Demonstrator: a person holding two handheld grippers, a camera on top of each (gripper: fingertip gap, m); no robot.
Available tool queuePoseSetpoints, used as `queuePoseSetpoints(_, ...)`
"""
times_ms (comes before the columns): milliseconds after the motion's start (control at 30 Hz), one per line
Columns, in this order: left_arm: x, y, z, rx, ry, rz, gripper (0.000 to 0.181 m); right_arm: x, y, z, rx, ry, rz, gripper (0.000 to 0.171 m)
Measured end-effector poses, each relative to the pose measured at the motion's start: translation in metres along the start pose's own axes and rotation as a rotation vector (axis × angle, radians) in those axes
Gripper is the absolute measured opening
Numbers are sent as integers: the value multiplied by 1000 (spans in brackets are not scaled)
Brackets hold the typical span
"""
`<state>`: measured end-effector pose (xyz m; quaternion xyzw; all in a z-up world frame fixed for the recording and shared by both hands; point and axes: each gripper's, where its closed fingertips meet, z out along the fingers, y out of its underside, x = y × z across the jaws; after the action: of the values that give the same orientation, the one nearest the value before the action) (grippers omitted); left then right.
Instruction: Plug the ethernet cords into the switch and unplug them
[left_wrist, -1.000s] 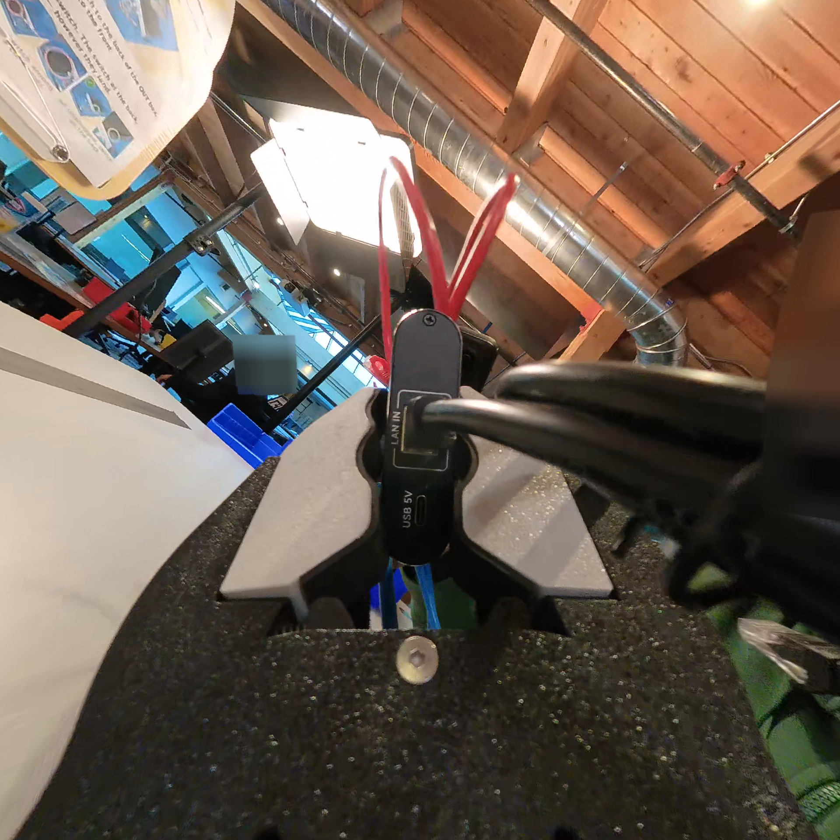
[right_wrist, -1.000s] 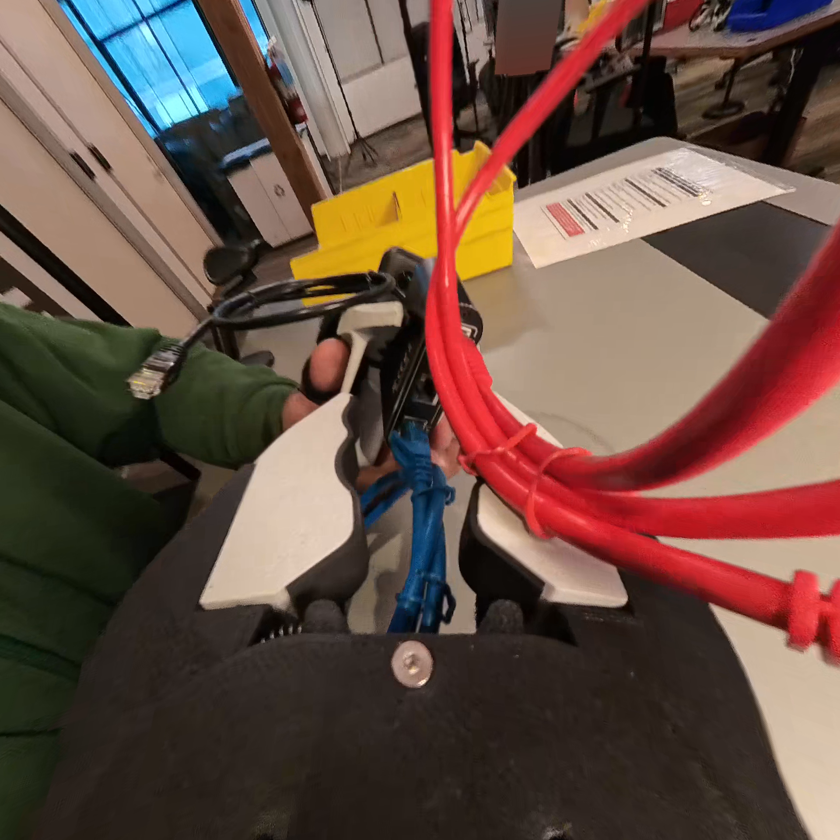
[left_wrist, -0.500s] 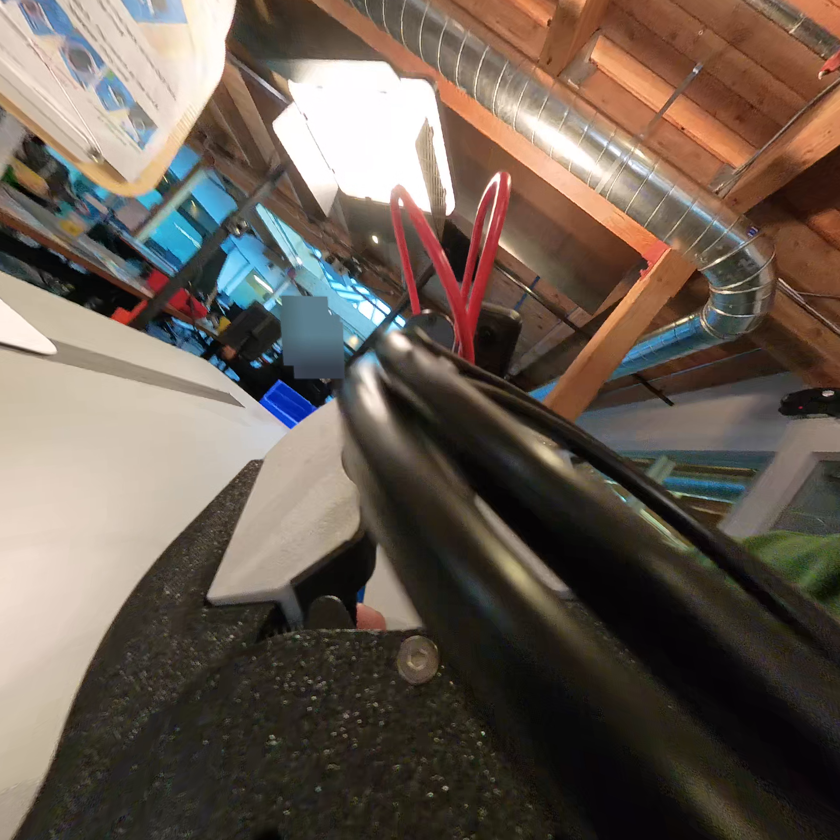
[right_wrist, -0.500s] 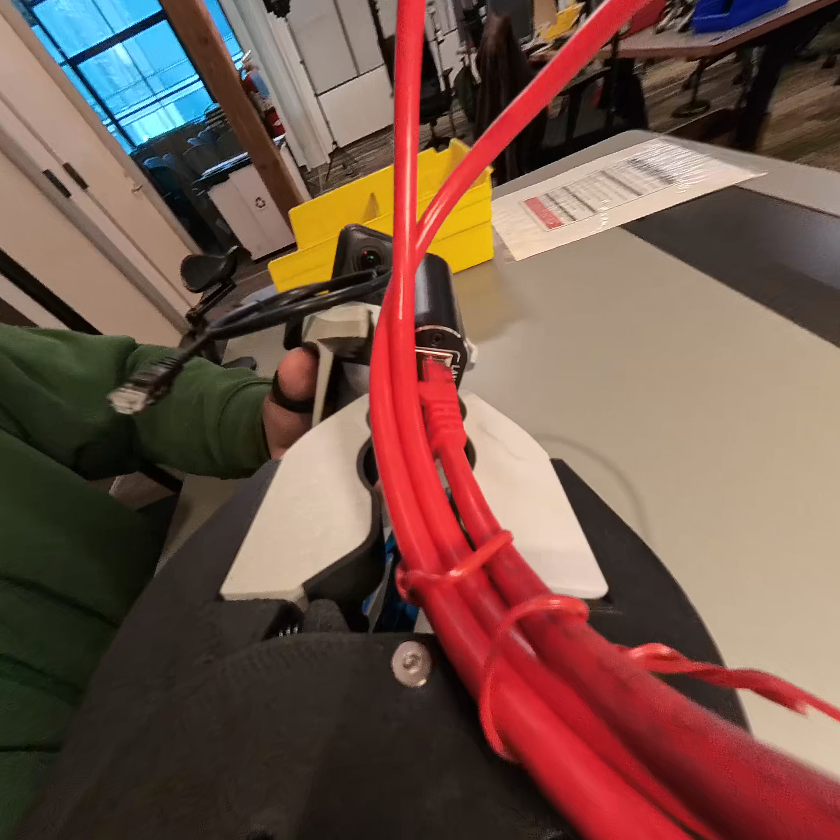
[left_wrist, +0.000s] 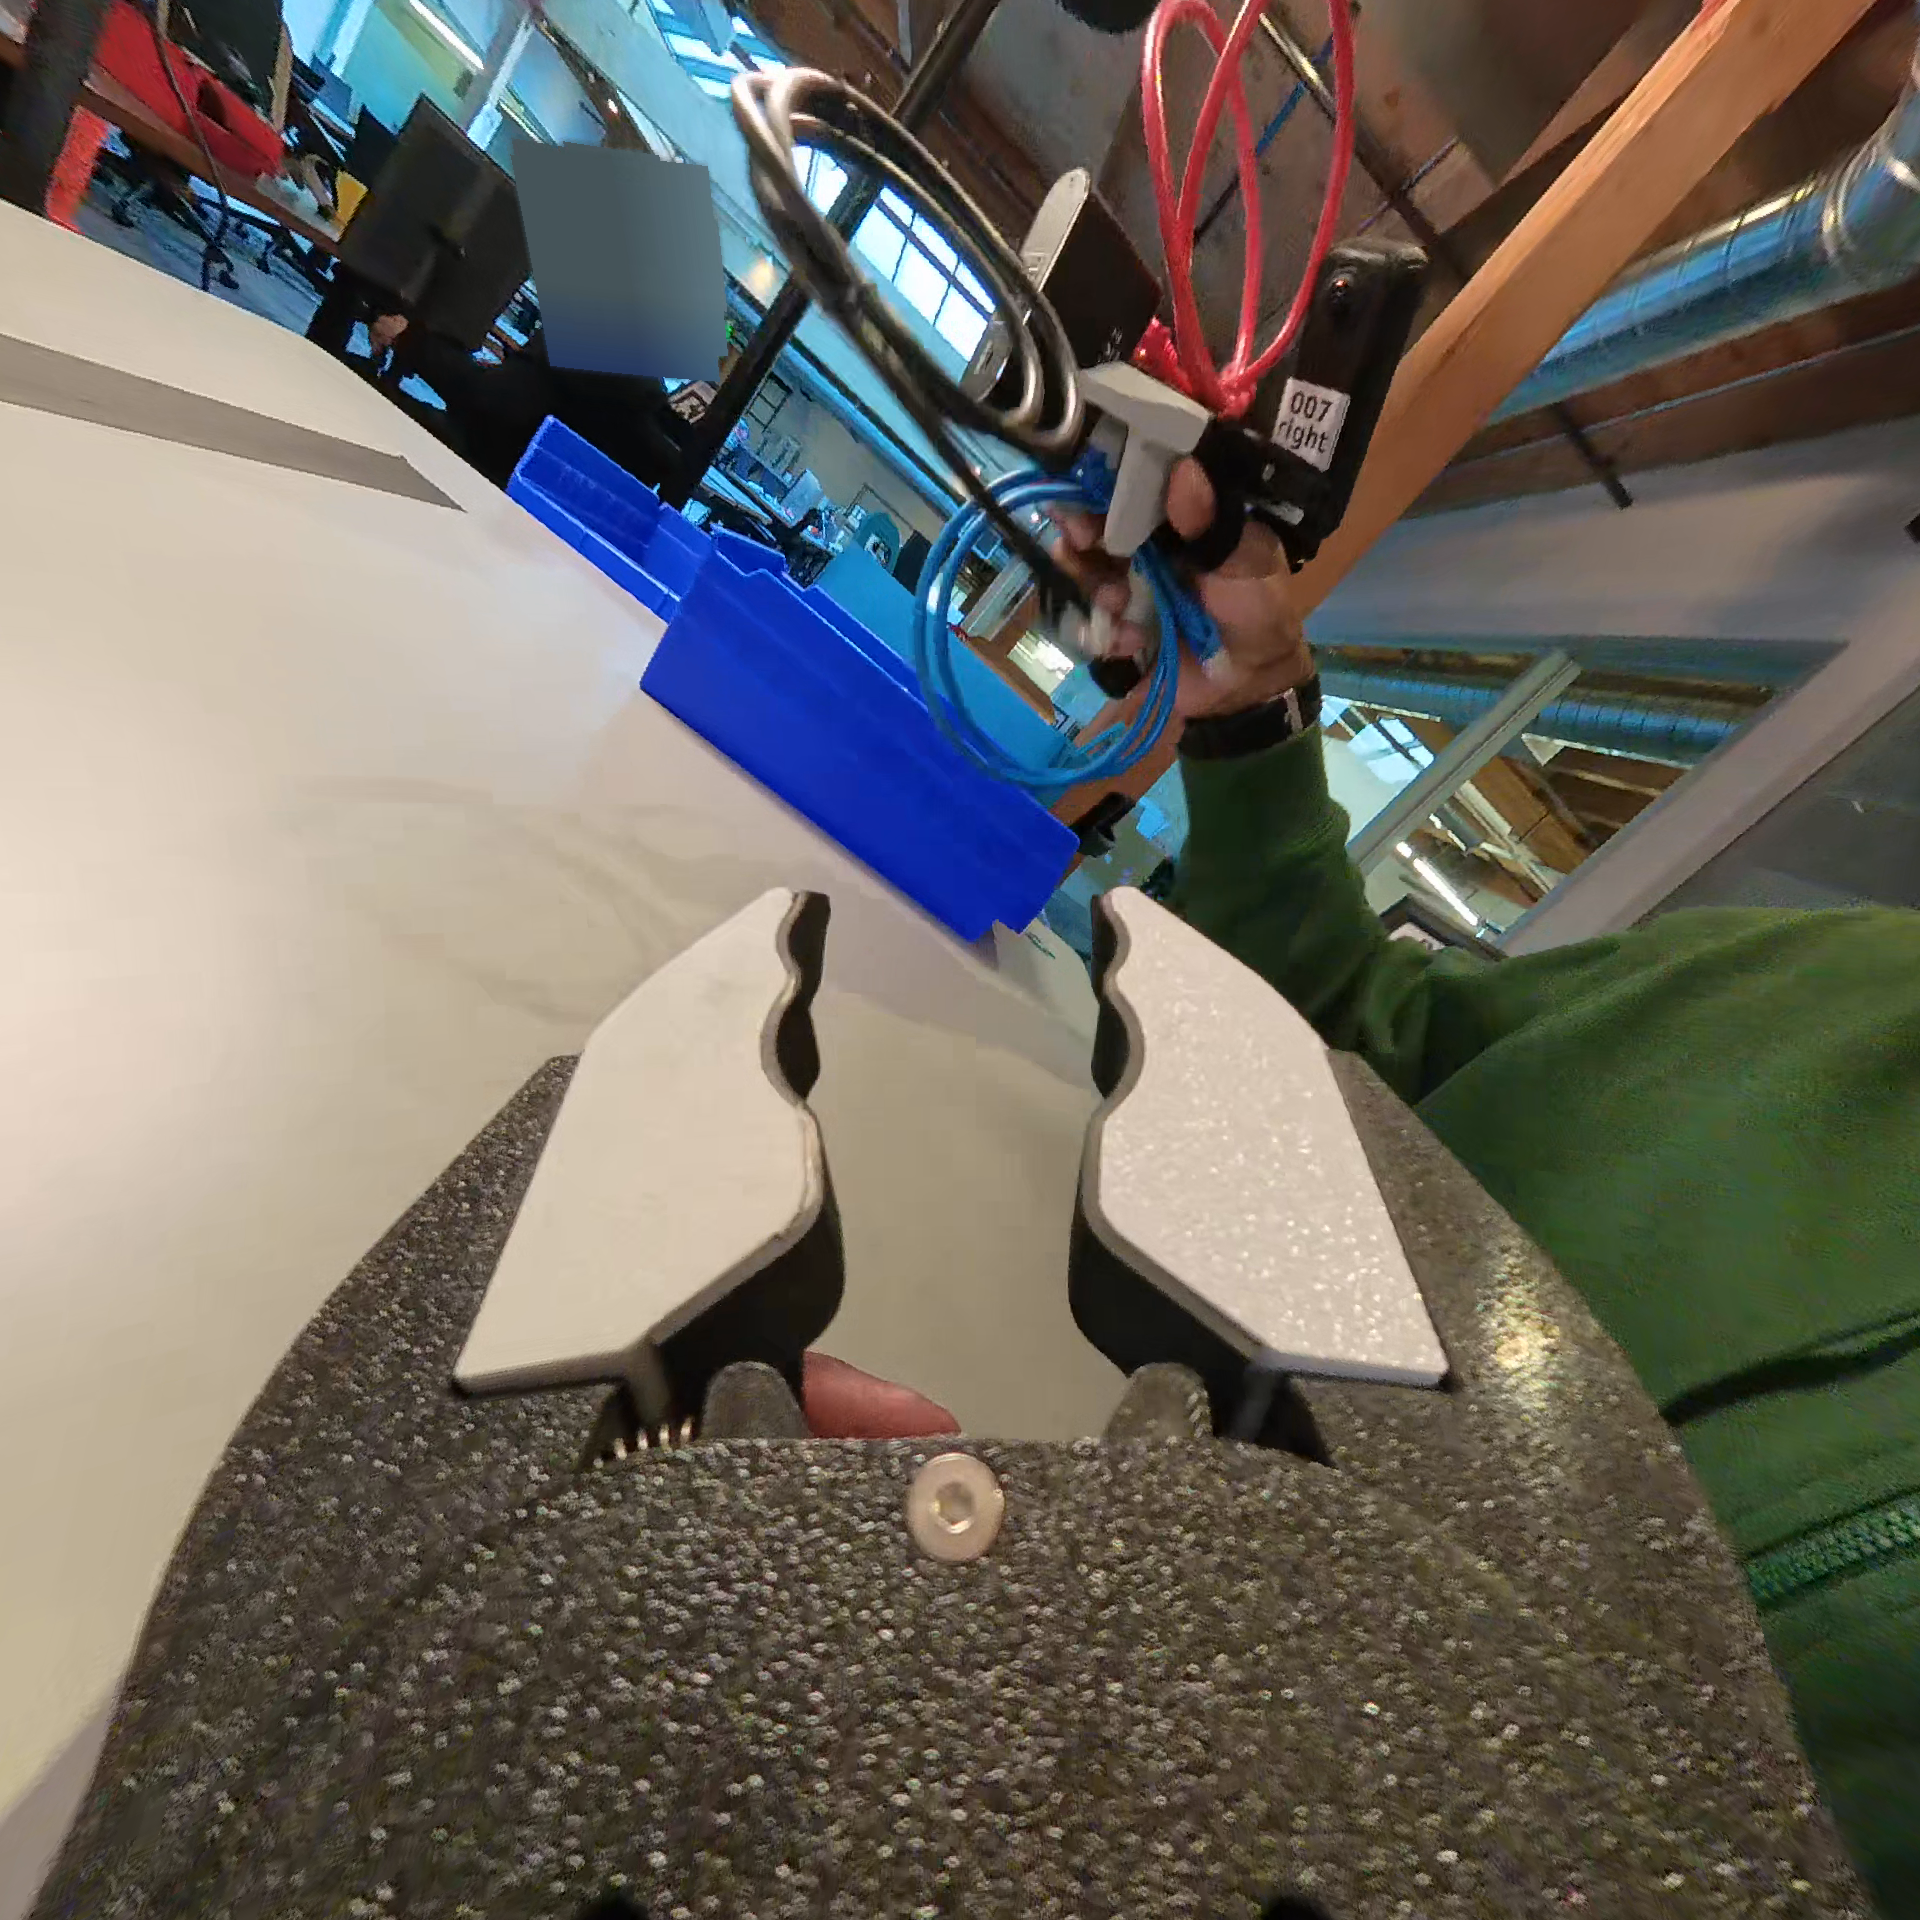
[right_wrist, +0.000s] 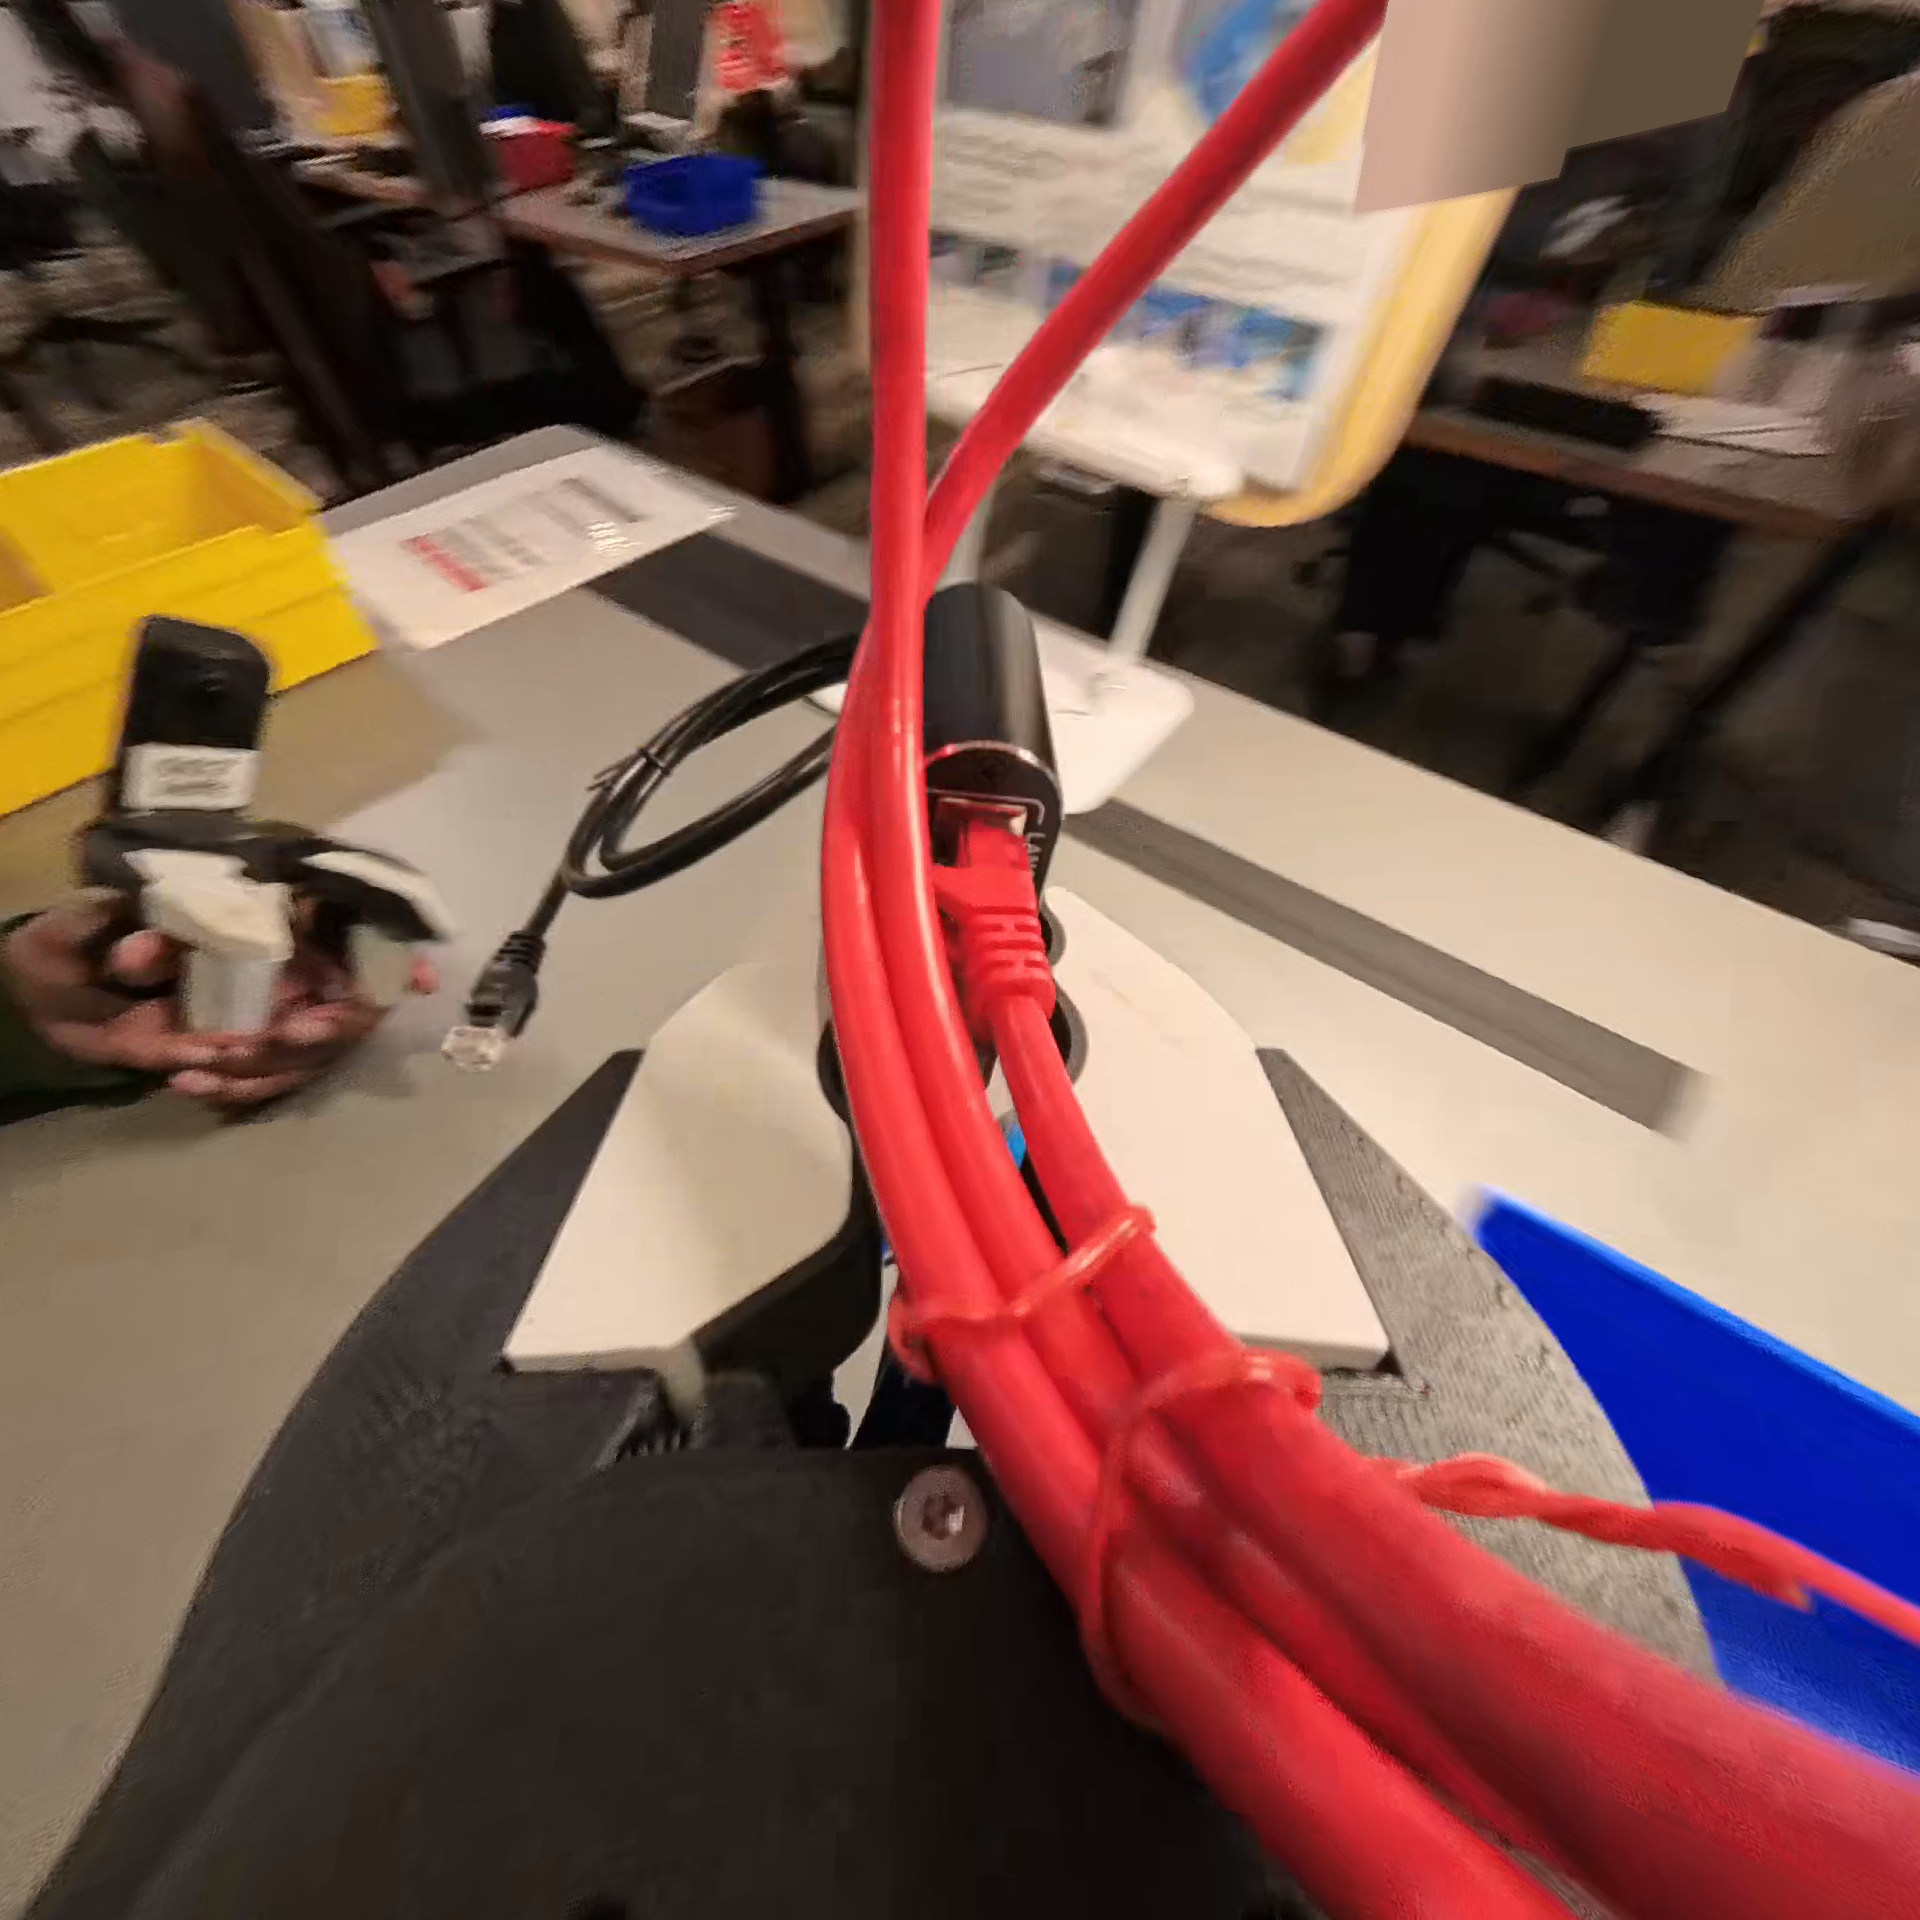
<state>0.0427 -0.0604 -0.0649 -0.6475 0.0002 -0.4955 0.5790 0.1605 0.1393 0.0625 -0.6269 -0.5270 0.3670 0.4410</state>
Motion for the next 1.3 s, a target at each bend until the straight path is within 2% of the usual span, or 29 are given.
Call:
queuePoseSetpoints(133, 1, 7, 4, -35, -3, 23, 50, 94, 0, -90, 55, 335, 29, 27)
queuePoseSetpoints(267, 2, 9, 6, -41, 3, 15, 49, 161, 30, -153, 22, 583, 87, 27)
queuePoseSetpoints(333, 3, 10, 7, -40, 5, 12, 48, 174, 58, -157, -48, 589, 131, 27)
queuePoseSetpoints(433, 4, 10, 7, -33, 9, 13, 46, 177, 104, -140, -164, 522, 214, 28)
queuePoseSetpoints(567, 5, 11, 9, -36, 9, 23, 45, 196, 157, -125, -289, 537, 279, 28)
queuePoseSetpoints(733, 6, 13, 10, -48, 5, 42, 44, 203, 198, -126, -504, 530, 267, 33)
queuePoseSetpoints(867, 7, 14, 10, -54, 14, 39, 44, 211, 231, -162, -870, 597, 121, 71)
queuePoseSetpoints(900, 7, 14, 10, -54, 15, 38, 44, 206, 234, -168, -903, 564, 126, 71)
queuePoseSetpoints(1000, 8, 14, 9, -54, 19, 35, 45, 201, 224, -189, -896, 548, 154, 81)
queuePoseSetpoints(1133, 6, 13, 9, -55, 7, 38, 45, 188, 205, -223, -884, 574, 124, 83)
queuePoseSetpoints(1200, 3, 14, 9, -70, -27, 75, 47, 167, 189, -218, -773, 521, 104, 81)
queuePoseSetpoints(1300, -8, 13, 6, -113, -156, 200, 58, 116, 169, -189, -557, 374, 103, 85)
